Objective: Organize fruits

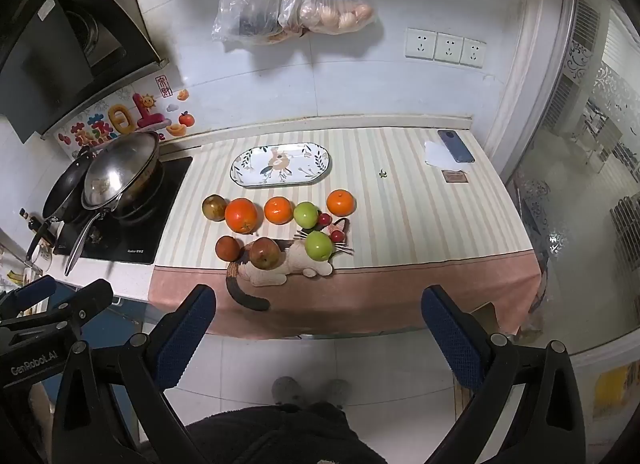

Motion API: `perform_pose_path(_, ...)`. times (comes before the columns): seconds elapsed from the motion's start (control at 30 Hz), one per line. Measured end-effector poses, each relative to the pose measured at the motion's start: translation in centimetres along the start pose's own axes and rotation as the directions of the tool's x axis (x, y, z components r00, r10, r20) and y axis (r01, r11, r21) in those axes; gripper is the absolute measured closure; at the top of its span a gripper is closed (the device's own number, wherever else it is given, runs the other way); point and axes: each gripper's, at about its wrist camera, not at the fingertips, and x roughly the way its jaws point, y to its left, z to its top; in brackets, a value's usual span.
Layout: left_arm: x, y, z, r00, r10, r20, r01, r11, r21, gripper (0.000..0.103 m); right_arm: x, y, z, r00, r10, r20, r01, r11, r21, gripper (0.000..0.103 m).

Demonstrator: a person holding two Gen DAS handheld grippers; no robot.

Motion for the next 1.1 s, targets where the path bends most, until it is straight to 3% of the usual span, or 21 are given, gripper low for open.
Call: perform_pose_path(1.1, 0.0, 0.2, 0.9, 1.000, -0.008, -0.003, 0.008, 1.000, 0.002, 0.000, 0.2, 1.2, -0.1, 1.000, -0.021, 0.001, 0.021, 1.000, -0.007, 0.000)
